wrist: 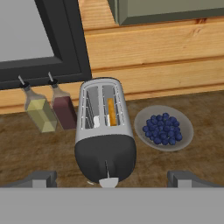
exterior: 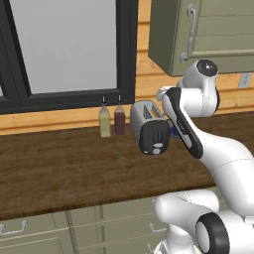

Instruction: Start the toaster. Once the lever pops up, take the bread to the plate on the dining counter.

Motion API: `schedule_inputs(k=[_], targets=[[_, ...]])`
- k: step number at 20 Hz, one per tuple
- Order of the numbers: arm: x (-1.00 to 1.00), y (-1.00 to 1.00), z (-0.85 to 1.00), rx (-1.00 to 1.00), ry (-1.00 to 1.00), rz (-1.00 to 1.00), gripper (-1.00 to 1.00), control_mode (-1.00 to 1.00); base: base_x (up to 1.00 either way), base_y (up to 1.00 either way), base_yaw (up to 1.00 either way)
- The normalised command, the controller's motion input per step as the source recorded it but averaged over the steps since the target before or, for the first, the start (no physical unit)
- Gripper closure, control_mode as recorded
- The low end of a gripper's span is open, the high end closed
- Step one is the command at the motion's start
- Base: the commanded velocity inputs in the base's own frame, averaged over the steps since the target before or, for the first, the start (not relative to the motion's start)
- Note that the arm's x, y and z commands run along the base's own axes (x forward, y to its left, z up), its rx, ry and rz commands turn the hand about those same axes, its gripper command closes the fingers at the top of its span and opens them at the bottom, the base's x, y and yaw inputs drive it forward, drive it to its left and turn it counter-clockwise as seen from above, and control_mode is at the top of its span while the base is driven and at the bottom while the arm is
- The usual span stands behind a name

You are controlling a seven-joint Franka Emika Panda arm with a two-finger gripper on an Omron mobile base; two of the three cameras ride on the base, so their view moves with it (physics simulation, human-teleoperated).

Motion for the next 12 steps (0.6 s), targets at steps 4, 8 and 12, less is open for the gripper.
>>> schedule_inputs(k=[4, 8, 12], targets=[[0.00, 0.00, 0.00, 0.00, 0.00, 0.00, -1.00, -1.00, 0.00, 0.00, 0.00], [0.00, 0.00, 0.00, 0.00, 0.00, 0.00, -1.00, -1.00, 0.00, 0.00, 0.00], [0.00, 0.00, 0.00, 0.00, 0.00, 0.00, -1.00, -1.00, 0.00, 0.00, 0.00]])
